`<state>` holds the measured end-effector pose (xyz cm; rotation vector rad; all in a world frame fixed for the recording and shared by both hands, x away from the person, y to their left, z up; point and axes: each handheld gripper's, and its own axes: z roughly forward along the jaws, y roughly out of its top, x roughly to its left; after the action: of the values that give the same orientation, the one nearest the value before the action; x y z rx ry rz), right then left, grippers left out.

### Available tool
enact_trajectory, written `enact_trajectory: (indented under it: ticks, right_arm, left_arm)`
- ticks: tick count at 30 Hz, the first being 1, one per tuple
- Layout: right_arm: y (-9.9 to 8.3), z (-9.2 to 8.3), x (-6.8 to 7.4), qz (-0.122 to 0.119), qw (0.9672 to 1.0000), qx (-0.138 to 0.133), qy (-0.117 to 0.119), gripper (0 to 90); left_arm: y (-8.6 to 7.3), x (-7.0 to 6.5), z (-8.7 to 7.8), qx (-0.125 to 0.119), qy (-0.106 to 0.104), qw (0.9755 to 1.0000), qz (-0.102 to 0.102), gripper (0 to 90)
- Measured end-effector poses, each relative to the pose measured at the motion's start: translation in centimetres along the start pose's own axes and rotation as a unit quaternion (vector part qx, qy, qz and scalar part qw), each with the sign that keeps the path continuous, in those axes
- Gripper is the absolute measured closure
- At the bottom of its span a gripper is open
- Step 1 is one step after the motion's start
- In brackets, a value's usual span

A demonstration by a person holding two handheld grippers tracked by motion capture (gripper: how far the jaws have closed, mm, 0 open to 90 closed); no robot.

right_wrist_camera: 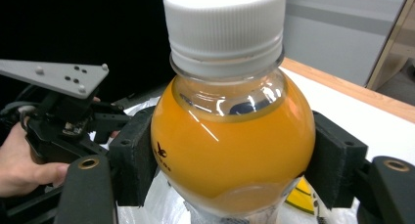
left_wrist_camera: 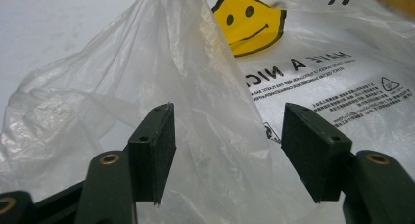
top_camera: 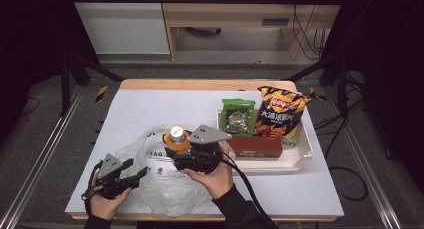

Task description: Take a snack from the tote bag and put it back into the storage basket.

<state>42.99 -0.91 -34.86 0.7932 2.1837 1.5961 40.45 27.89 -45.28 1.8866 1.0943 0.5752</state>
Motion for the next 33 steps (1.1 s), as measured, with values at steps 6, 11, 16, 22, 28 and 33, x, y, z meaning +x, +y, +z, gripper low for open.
enact_trajectory:
  ticks: [6,11,16,22,28,33]
  right_arm:
    - [1.5,-1.1,-0.1,-0.005,1.0000,-0.007,-0.002,30.3]
    - [2.3,-2.0,-0.5,-0.001,0.9998,-0.019,-0.003,30.3]
    - [3.0,-3.2,-1.1,-0.001,0.9996,-0.024,-0.012,30.3]
    - [3.5,-4.5,-2.3,0.003,0.9994,-0.026,-0.024,30.3]
    - [3.6,-6.1,-3.8,0.005,0.9988,-0.020,-0.045,30.3]
    - [3.5,-7.6,-5.1,0.008,0.9976,-0.020,-0.065,30.3]
  left_arm:
    - [0.0,0.1,0.0,-0.002,0.001,1.0000,0.000,37.1]
    - [0.0,0.1,0.0,-0.003,0.000,1.0000,-0.002,37.0]
    - [0.0,0.1,0.0,-0.003,0.000,1.0000,-0.002,36.8]
    - [0.0,0.1,0.0,-0.003,0.000,1.0000,-0.003,36.6]
    - [0.0,0.1,-0.1,-0.004,-0.001,1.0000,-0.004,36.5]
    - [0.1,0.1,-0.1,-0.003,-0.001,1.0000,-0.003,36.4]
